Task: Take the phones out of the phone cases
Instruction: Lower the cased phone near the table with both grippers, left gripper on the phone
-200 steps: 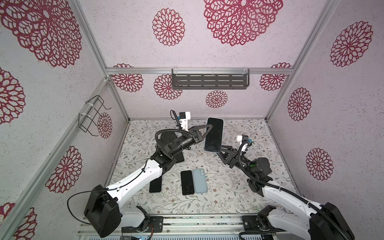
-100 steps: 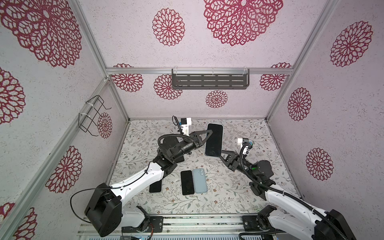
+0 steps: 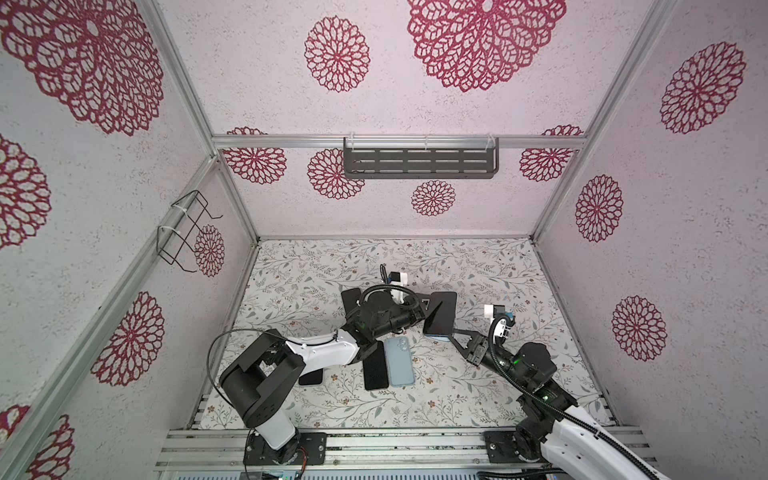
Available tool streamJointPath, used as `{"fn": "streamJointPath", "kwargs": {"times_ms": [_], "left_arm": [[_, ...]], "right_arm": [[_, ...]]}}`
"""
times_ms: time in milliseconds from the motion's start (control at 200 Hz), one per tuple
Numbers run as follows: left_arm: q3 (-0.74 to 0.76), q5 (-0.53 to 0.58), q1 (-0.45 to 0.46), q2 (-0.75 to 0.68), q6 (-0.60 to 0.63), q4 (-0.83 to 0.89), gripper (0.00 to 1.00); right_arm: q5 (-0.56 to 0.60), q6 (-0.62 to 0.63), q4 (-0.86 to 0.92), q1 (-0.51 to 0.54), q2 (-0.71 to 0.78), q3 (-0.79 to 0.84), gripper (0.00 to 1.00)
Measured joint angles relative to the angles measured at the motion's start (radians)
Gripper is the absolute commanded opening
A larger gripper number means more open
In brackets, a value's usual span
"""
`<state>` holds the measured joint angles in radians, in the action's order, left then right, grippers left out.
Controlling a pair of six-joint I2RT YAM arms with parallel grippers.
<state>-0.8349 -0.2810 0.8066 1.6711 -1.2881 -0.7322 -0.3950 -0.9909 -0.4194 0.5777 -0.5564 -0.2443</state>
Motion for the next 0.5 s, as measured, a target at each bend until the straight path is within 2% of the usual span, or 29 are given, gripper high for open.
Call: {"fn": "streamJointPath", "kwargs": {"times_ms": [105,310,425,450,500], "left_arm": [[0.000,0.003,0.011,0.035,-0.012,-0.012,0.69],[0.000,0.017,0.016,0.052,-0.001,0.010,0.81],[-0.007,0.039,0.017,0.049,0.029,0.081,0.87],[-0.009,0.045,0.017,0.046,0.037,0.100,0.91],[-0.010,0.061,0.018,0.037,0.063,0.143,0.92]], "right_arm": [[0.026,0.003,0.095,0.000,0.057,0.035,0.00],[0.066,0.003,0.229,0.000,0.105,0.075,0.00],[0.088,0.002,0.286,0.000,0.119,0.087,0.00],[0.091,0.003,0.297,0.000,0.122,0.090,0.00],[0.100,0.002,0.316,0.000,0.127,0.096,0.00]]}}
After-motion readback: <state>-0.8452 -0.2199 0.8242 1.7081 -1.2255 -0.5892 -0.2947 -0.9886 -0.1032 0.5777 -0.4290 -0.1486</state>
